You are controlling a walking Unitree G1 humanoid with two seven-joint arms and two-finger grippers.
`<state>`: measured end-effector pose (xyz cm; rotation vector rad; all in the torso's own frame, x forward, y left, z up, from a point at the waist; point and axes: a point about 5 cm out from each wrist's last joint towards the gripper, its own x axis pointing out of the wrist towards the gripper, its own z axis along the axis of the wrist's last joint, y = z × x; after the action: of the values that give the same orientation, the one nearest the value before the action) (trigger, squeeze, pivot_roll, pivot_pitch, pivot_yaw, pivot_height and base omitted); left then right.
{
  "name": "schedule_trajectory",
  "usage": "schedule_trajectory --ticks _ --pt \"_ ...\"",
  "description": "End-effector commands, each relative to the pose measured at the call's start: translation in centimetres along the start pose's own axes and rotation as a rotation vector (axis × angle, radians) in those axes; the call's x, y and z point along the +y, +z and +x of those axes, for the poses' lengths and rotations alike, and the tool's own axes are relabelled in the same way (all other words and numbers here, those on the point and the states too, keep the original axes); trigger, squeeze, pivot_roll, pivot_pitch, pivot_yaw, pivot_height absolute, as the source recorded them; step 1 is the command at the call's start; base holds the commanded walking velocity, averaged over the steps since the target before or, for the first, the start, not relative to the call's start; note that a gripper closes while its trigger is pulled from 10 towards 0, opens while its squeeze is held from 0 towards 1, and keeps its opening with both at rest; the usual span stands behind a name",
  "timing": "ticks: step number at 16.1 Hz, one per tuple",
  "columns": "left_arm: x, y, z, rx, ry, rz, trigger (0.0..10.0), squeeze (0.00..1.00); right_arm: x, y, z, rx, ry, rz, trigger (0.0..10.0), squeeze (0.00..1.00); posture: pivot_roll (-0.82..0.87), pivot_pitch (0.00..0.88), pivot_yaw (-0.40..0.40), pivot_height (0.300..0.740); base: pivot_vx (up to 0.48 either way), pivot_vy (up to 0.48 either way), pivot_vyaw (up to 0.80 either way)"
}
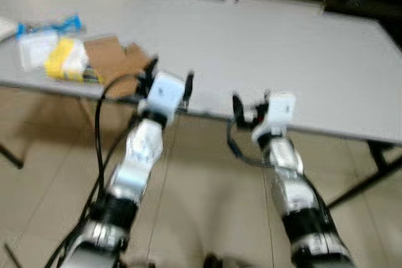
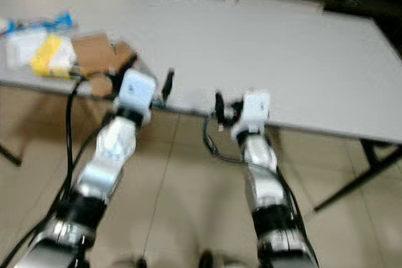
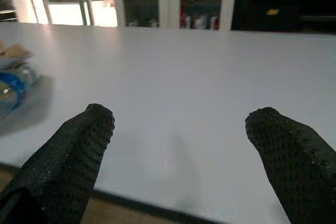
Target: Picking trash to rubbish bin
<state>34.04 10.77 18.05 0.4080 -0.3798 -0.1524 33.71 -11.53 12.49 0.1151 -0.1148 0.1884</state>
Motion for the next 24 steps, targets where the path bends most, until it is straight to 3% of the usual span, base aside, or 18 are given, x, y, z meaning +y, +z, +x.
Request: schedule_trajectory --ticks 1,8,9,12,16,18,22,24 --pt "0.3 -0.5 0.0 0.037 0.029 0.03 10.0 0.0 0.5 0.1 -0.1 0.006 0.059 0.021 10.0 0.0 -0.06 0.113 -0.103 0.74 0.0 0.0 0.0" --pt "1.9 -1.2 0.2 0.079 0.106 0.073 10.0 0.0 1.7 0.0 -0.5 0.026 0.177 0.048 10.0 0.0 -0.07 0.114 -0.104 0.74 0.0 0.0 0.0" --pt "3.1 -1.7 0.2 0.115 0.169 0.105 10.0 0.0 1.9 -0.1 -0.5 0.029 0.199 0.05 10.0 0.0 -0.07 0.114 -0.104 0.74 0.0 0.0 0.0" --pt "4.5 -2.3 0.3 0.156 0.226 0.121 10.0 0.0 2.2 -0.1 -0.7 0.035 0.214 0.054 10.0 0.0 -0.06 0.115 -0.106 0.74 0.0 0.0 0.0" --pt "4.0 -3.0 0.8 0.197 0.17 0.037 10.0 0.0 2.4 0.1 -0.7 0.041 0.244 0.059 10.0 0.0 -0.07 0.118 -0.11 0.74 0.0 0.0 0.0" --pt "3.1 -3.1 1.3 0.203 0.084 -0.106 10.0 0.0 2.5 0.1 -0.9 0.048 0.261 0.063 10.0 0.0 -0.08 0.121 -0.112 0.74 0.0 0.0 0.0" --pt "3.3 -3.3 1.9 0.209 0.069 -0.258 10.0 0.0 3.1 0.2 -1.5 0.058 0.332 0.09 10.0 0.0 -0.09 0.126 -0.113 0.74 0.0 0.0 0.0" --pt "3.6 -3.2 2.2 0.201 0.065 -0.224 10.0 0.0 3.3 0.1 -1.6 0.067 0.358 0.102 10.0 0.0 -0.09 0.129 -0.115 0.74 0.0 0.0 0.0"
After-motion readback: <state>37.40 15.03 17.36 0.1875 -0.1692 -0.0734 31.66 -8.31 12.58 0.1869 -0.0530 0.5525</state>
